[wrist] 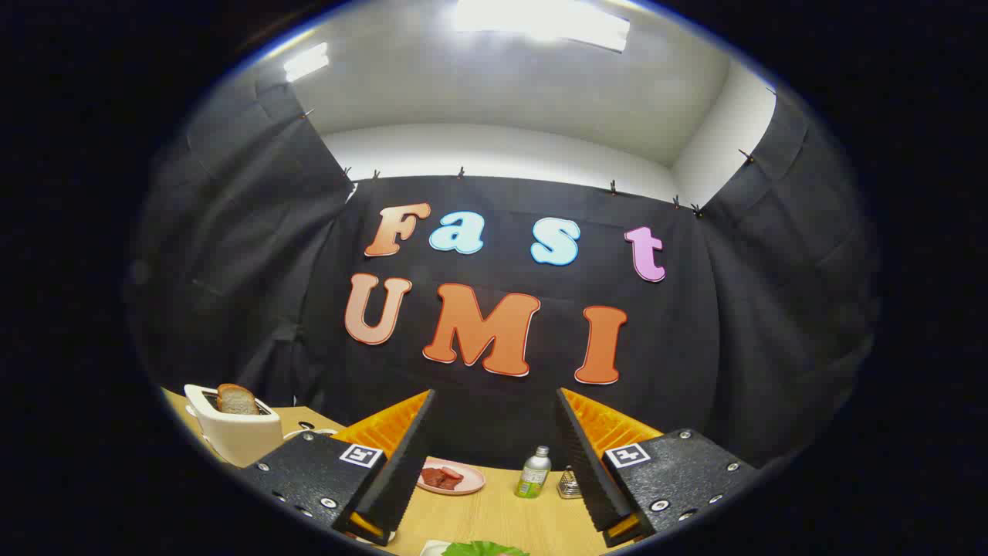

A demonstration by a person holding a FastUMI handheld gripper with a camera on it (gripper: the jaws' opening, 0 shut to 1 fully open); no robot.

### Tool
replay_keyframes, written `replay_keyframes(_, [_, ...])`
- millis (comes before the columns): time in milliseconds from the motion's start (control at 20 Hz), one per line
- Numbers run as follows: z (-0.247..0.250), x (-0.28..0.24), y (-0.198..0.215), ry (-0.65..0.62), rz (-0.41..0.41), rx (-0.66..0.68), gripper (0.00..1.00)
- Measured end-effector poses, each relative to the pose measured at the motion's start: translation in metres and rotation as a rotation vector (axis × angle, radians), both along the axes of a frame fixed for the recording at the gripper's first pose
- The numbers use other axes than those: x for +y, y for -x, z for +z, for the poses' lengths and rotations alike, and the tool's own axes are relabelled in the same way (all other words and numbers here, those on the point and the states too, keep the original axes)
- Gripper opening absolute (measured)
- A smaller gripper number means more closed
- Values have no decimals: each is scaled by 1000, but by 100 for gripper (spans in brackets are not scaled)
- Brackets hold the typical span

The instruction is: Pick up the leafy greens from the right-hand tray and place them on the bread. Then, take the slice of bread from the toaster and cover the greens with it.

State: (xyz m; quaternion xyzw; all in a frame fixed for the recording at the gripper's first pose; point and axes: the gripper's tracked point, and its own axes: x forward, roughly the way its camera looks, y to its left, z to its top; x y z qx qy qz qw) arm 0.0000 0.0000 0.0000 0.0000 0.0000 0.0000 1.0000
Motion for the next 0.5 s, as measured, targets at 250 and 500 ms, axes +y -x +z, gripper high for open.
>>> replay_keyframes(250, [-8, -16, -2, -74, -26, 44, 89])
replay_keyframes(500, [-15, -20, 2, -67, -31, 60, 89])
